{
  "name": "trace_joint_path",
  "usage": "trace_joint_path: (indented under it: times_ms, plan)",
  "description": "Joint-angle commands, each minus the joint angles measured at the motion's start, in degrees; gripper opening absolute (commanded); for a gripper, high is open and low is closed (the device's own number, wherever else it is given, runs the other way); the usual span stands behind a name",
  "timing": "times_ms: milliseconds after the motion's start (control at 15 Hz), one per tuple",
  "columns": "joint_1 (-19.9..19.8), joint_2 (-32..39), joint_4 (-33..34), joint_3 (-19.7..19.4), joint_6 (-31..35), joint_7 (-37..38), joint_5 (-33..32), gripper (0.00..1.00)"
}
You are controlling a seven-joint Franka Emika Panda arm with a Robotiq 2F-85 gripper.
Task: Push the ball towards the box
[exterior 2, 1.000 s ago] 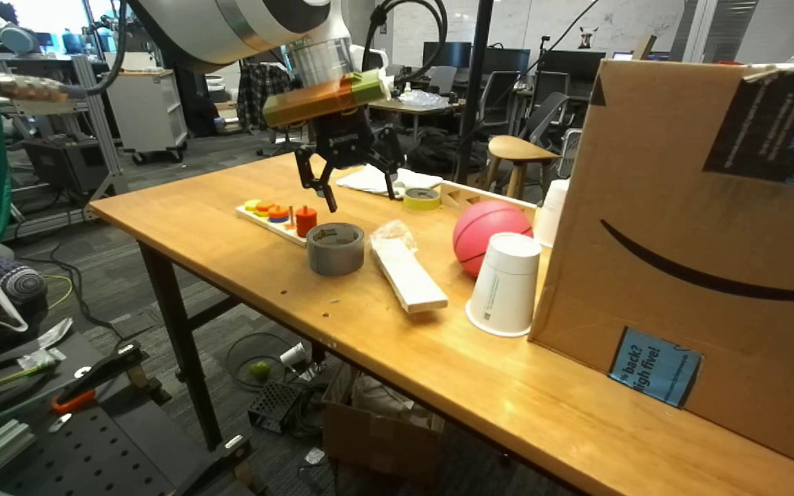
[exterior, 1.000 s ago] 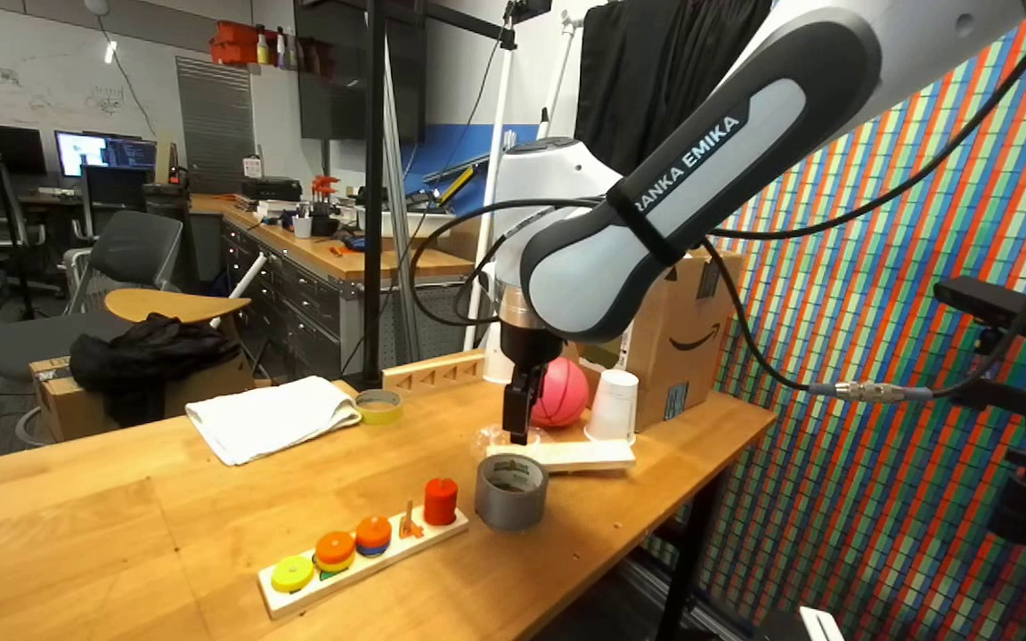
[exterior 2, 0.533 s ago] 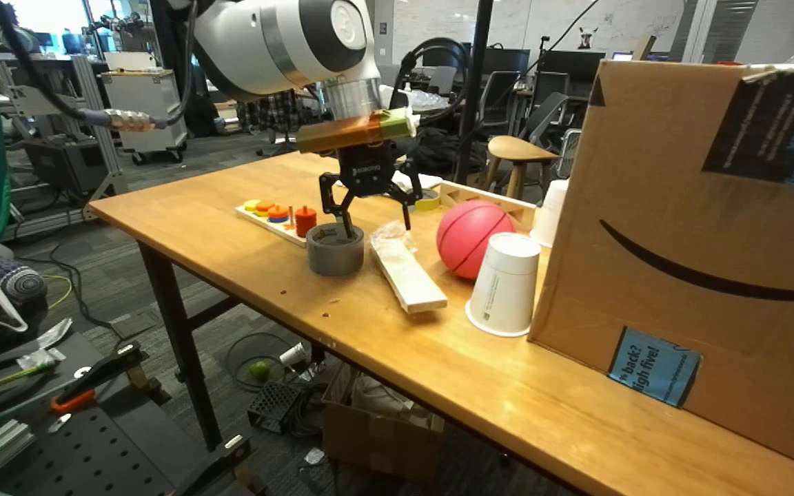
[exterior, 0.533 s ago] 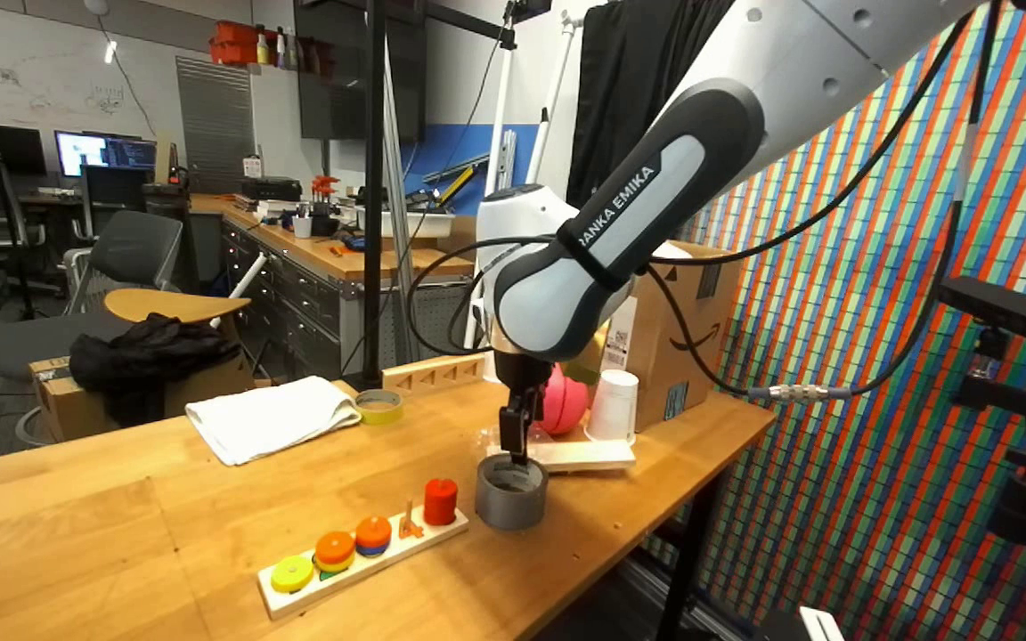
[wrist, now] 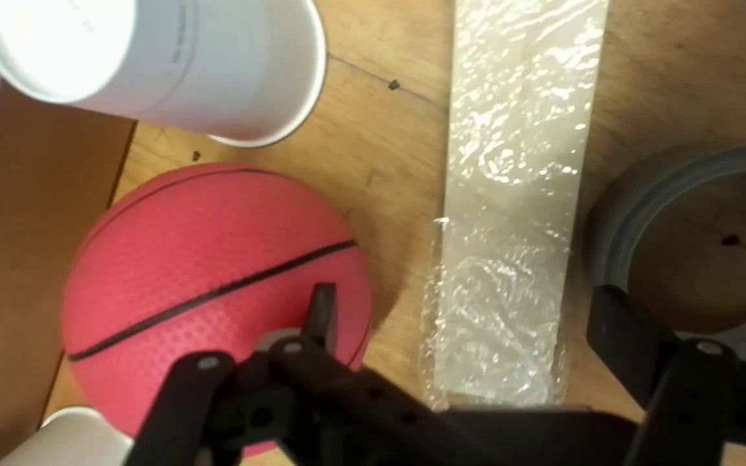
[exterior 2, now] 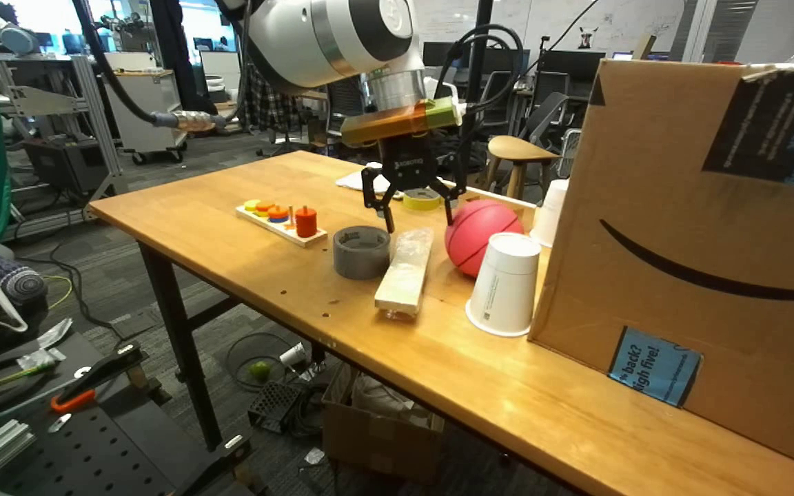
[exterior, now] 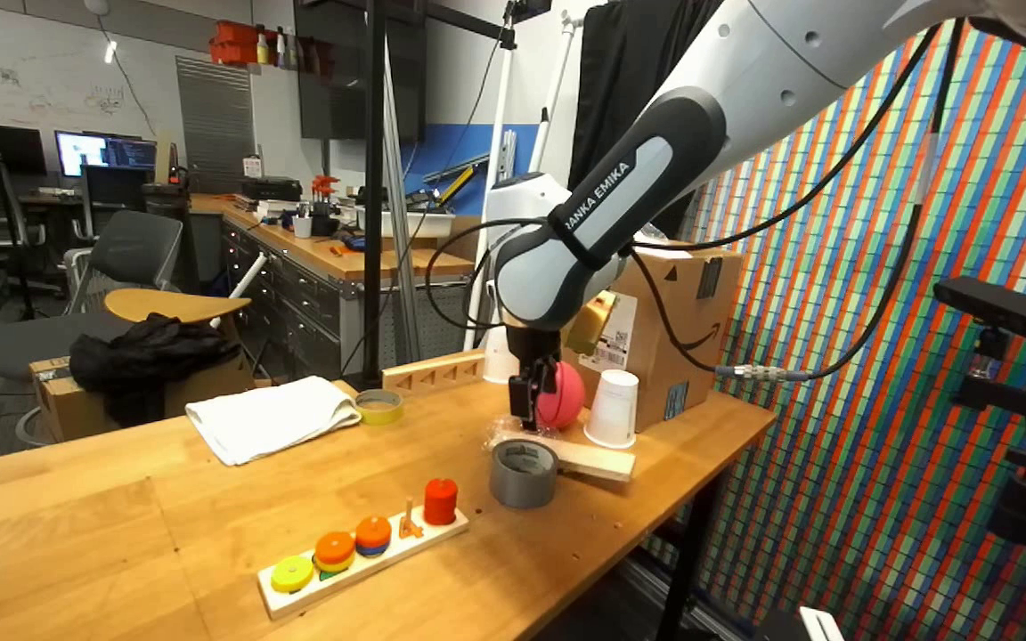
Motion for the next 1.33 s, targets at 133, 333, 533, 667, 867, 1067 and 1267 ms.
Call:
trace_joint_path:
  times_ms: [133, 333, 533, 667, 867, 1067, 1267]
  plan:
    - [-2.3, -4.3, 5.51, -1.48, -0.19, -0.71, 2.14, 1.0]
    - [-3.03, -5.89, 5.23, -1.92, 0.61, -0.4, 1.86, 1.0]
    - [-3.07, -6.56, 3.81, -1.79, 0.44, -0.74, 2.0, 1.0]
    - [-2.79, -6.93, 2.29, -1.11, -0.01, -2.97, 4.12, 1.0]
    - [-1.6, -8.35, -0.83, 0.55, 0.02, -4.53, 7.44, 1.0]
    - [-0.61, -9.76, -3.23, 2.11, -1.46, -6.38, 12.64, 1.0]
    - [0.16, -10.42, -4.74, 2.72, -3.54, -6.36, 14.8, 1.0]
